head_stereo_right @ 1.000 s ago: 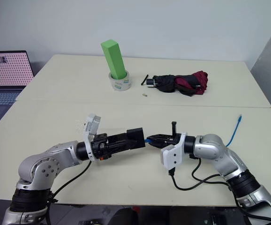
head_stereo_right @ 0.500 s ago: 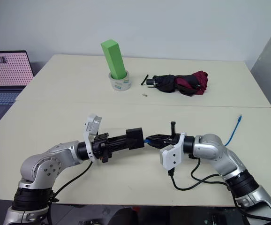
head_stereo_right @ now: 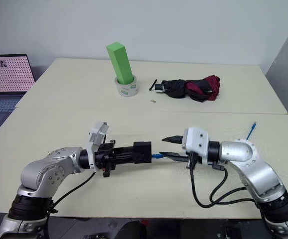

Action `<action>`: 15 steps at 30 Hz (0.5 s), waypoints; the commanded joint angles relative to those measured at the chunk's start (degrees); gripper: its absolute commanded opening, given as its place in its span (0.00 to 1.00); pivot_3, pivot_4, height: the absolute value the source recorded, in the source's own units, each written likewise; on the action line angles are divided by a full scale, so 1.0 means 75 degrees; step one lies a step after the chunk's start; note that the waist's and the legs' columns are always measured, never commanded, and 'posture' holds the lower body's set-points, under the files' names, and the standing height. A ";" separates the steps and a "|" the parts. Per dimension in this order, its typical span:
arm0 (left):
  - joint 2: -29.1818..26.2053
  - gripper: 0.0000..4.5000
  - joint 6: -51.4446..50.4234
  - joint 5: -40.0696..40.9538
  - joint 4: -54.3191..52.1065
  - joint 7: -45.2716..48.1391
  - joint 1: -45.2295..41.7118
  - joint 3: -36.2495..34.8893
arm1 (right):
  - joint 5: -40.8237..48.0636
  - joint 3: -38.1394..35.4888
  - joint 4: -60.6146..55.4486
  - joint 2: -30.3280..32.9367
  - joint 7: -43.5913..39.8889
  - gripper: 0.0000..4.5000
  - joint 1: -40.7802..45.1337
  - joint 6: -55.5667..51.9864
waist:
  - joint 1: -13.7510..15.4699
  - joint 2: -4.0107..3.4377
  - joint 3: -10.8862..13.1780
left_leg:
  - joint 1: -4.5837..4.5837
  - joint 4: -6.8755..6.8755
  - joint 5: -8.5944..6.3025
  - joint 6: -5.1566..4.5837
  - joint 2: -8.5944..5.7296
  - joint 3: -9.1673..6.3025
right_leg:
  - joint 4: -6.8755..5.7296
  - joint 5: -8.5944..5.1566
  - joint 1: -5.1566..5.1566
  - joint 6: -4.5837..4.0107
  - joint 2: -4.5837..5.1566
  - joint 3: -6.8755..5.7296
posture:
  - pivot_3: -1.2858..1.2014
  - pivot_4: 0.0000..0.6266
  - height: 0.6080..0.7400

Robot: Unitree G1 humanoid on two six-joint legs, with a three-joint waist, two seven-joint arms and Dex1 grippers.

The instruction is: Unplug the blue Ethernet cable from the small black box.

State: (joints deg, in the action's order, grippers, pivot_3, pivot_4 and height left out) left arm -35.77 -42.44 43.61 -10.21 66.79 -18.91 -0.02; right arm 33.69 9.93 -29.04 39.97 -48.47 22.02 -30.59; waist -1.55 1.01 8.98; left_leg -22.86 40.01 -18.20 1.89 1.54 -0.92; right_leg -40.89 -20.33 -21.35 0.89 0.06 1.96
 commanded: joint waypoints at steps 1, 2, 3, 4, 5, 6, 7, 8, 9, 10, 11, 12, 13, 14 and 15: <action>-0.0048 0.17 0.0058 0.0184 -0.0085 0.0321 -0.0371 -0.0038 | 0.1530 -0.0439 -0.0335 -0.0121 0.0324 0.41 0.0164 -0.1612 | 0.0003 0.0000 0.0000 | -0.0001 0.0000 0.0000 -0.0001 -0.0002 0.0000 | 0.0001 0.0000 0.0000 0.0000 0.0000 0.0001 | 0.52 0.24 1.00; -0.0058 0.17 0.0046 0.0197 -0.0073 0.0374 -0.0435 -0.0042 | 0.1685 -0.0478 -0.0299 -0.0161 0.0373 0.41 0.0190 -0.1811 | 0.0010 0.0000 0.0000 | -0.0003 0.0000 -0.0001 -0.0003 -0.0003 0.0000 | 0.0003 0.0000 0.0000 0.0000 0.0000 0.0000 | 0.52 0.24 1.00; -0.0069 0.17 0.0047 0.0191 -0.0055 0.0423 -0.0488 -0.0038 | 0.1796 -0.0507 -0.0252 -0.0199 0.0406 0.41 0.0222 -0.1967 | 0.0009 0.0000 0.0000 | -0.0004 0.0000 -0.0001 -0.0003 -0.0006 0.0000 | 0.0004 0.0000 0.0000 0.0000 0.0001 0.0002 | 0.52 0.24 1.00; -0.0083 0.17 0.0049 0.0189 -0.0051 0.0467 -0.0531 -0.0037 | 0.1883 -0.0525 -0.0207 -0.0230 0.0431 0.41 0.0245 -0.2107 | 0.0003 0.0000 0.0000 | -0.0004 0.0000 -0.0002 -0.0003 -0.0007 0.0002 | 0.0005 0.0000 0.0000 0.0000 0.0002 0.0005 | 0.52 0.24 1.00; -0.0093 0.17 0.0048 0.0190 -0.0053 0.0504 -0.0563 -0.0041 | 0.1924 -0.0534 -0.0179 -0.0256 0.0430 0.41 0.0265 -0.2201 | -0.0001 0.0000 0.0000 | -0.0006 0.0000 -0.0002 -0.0003 -0.0008 0.0003 | 0.0006 0.0000 -0.0001 0.0000 0.0002 0.0005 | 0.52 0.24 1.00; -0.0099 0.17 0.0031 0.0196 -0.0057 0.0526 -0.0594 -0.0052 | 0.1991 -0.0541 -0.0140 -0.0289 0.0431 0.41 0.0281 -0.2304 | -0.0004 0.0000 0.0000 | -0.0005 0.0000 -0.0002 -0.0003 -0.0007 0.0002 | 0.0005 0.0000 -0.0002 0.0000 0.0001 0.0005 | 0.52 0.24 1.00; -0.0105 0.17 0.0012 0.0205 -0.0071 0.0540 -0.0629 -0.0063 | 0.1970 -0.0500 -0.0058 -0.0328 0.0408 0.41 0.0303 -0.2336 | -0.0006 0.0000 0.0000 | -0.0005 -0.0001 -0.0002 -0.0003 -0.0006 0.0002 | 0.0004 0.0000 -0.0003 0.0000 0.0001 0.0003 | 0.52 0.24 1.00; -0.0110 0.17 0.0000 0.0210 -0.0089 0.0552 -0.0649 -0.0068 | 0.1945 -0.0467 0.0008 -0.0366 0.0390 0.41 0.0324 -0.2357 | -0.0008 0.0000 0.0000 | -0.0005 -0.0001 -0.0002 -0.0003 -0.0005 0.0001 | 0.0004 0.0000 -0.0003 0.0000 0.0000 0.0002 | 0.52 0.24 1.00; -0.0111 0.17 -0.0011 0.0213 -0.0107 0.0554 -0.0664 -0.0067 | 0.1932 -0.0439 0.0064 -0.0397 0.0366 0.41 0.0346 -0.2382 | -0.0009 0.0000 0.0000 | -0.0005 -0.0001 -0.0002 -0.0003 -0.0005 0.0001 | 0.0004 0.0000 -0.0003 0.0000 0.0000 0.0003 | 0.52 0.24 1.00; -0.0108 0.17 -0.0018 0.0219 -0.0127 0.0551 -0.0668 -0.0067 | 0.1889 -0.0391 0.0101 -0.0412 0.0328 0.41 0.0367 -0.2392 | -0.0009 0.0000 0.0000 | -0.0005 -0.0001 -0.0002 -0.0003 -0.0006 0.0002 | 0.0005 0.0000 -0.0003 0.0000 0.0000 0.0004 | 0.52 0.24 1.00; -0.0105 0.17 -0.0026 0.0224 -0.0144 0.0548 -0.0667 -0.0067 | 0.1853 -0.0352 0.0119 -0.0420 0.0290 0.41 0.0383 -0.2397 | -0.0009 0.0000 0.0000 | -0.0005 -0.0001 -0.0002 -0.0003 -0.0006 0.0002 | 0.0005 0.0000 -0.0003 0.0000 0.0000 0.0004 | 0.52 0.24 1.00; -0.0100 0.17 -0.0029 0.0225 -0.0155 0.0542 -0.0666 -0.0068 | 0.1841 -0.0331 0.0139 -0.0439 0.0267 0.41 0.0399 -0.2413 | -0.0008 0.0000 0.0000 | -0.0005 -0.0001 -0.0002 -0.0003 -0.0006 0.0002 | 0.0005 0.0000 -0.0004 0.0000 0.0000 0.0004 | 0.52 0.24 1.00; -0.0098 0.17 -0.0033 0.0227 -0.0168 0.0540 -0.0663 -0.0069 | 0.1825 -0.0312 0.0160 -0.0458 0.0247 0.41 0.0411 -0.2427 | -0.0007 0.0000 0.0000 | -0.0005 -0.0001 -0.0002 -0.0003 -0.0006 0.0001 | 0.0005 0.0000 -0.0003 0.0000 0.0000 0.0003 | 0.52 0.24 1.00; -0.0090 0.17 -0.0036 0.0225 -0.0180 0.0533 -0.0663 -0.0067 | 0.1808 -0.0300 0.0180 -0.0470 0.0220 0.41 0.0420 -0.2433 | -0.0008 0.0000 0.0000 | -0.0005 -0.0001 -0.0002 -0.0003 -0.0006 0.0001 | 0.0005 0.0000 -0.0004 0.0000 0.0000 0.0003 | 0.52 0.24 1.00; -0.0083 0.17 -0.0046 0.0229 -0.0197 0.0524 -0.0664 -0.0069 | 0.1815 -0.0298 0.0204 -0.0488 0.0198 0.41 0.0429 -0.2456 | -0.0009 0.0000 0.0000 | -0.0005 -0.0001 -0.0002 -0.0003 -0.0006 0.0001 | 0.0005 0.0000 -0.0004 0.0000 0.0000 0.0003 | 0.52 0.24 1.00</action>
State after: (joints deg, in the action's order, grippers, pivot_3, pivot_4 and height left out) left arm -36.10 -43.07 44.13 -10.13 70.52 -22.86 0.13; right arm 46.76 8.07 -26.97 36.78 -46.19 23.87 -49.14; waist -1.62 1.02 8.98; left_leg -22.90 40.00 -18.21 1.87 1.50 -0.91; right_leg -40.85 -20.33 -21.37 0.89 0.06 1.98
